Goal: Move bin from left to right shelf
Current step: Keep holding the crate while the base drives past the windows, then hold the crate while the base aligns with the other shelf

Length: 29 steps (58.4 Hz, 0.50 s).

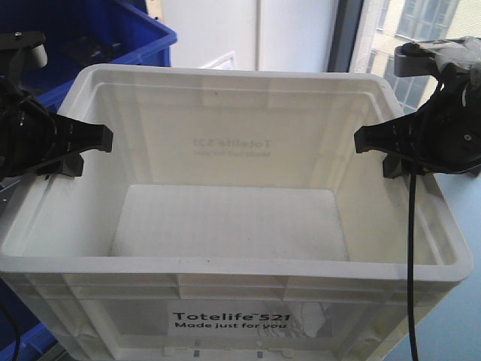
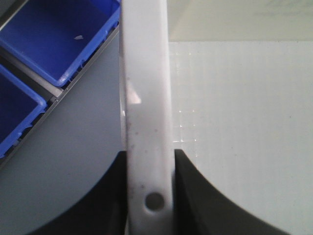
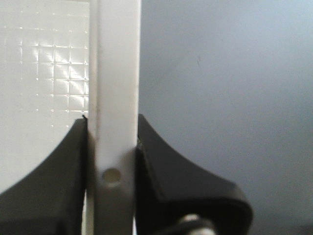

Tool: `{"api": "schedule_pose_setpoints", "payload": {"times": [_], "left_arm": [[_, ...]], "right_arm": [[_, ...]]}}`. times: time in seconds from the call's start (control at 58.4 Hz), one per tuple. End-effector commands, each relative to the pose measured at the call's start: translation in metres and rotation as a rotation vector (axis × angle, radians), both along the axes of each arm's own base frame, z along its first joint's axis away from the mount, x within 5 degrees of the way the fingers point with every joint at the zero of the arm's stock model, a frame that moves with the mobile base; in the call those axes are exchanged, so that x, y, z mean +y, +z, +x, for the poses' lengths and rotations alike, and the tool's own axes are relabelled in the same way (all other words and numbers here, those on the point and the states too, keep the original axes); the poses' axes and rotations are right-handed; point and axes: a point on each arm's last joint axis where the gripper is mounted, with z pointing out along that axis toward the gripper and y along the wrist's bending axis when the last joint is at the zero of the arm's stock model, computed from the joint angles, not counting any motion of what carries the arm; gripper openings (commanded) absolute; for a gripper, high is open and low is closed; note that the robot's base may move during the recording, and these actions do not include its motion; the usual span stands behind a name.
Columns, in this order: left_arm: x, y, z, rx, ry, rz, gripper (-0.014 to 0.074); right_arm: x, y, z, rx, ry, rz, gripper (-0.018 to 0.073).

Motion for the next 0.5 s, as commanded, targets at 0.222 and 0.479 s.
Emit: {"api": "schedule_pose_setpoints", "payload": {"times": [0.222, 0.479], "left_arm": [[0.0014, 0.0258, -0.0043, -0.148, -0.013, -0.049, -0.0006], [0.0014, 0.0258, -0.0043, -0.148, -0.013, -0.049, -0.0006]], "right_arm": [[-0.0059, 0.0222, -0.0011, -0.139, 0.013, -0.021, 0.0000], [-0.0059, 0.0221, -0.0011, -0.138, 0.013, -0.022, 0.0000]]}}
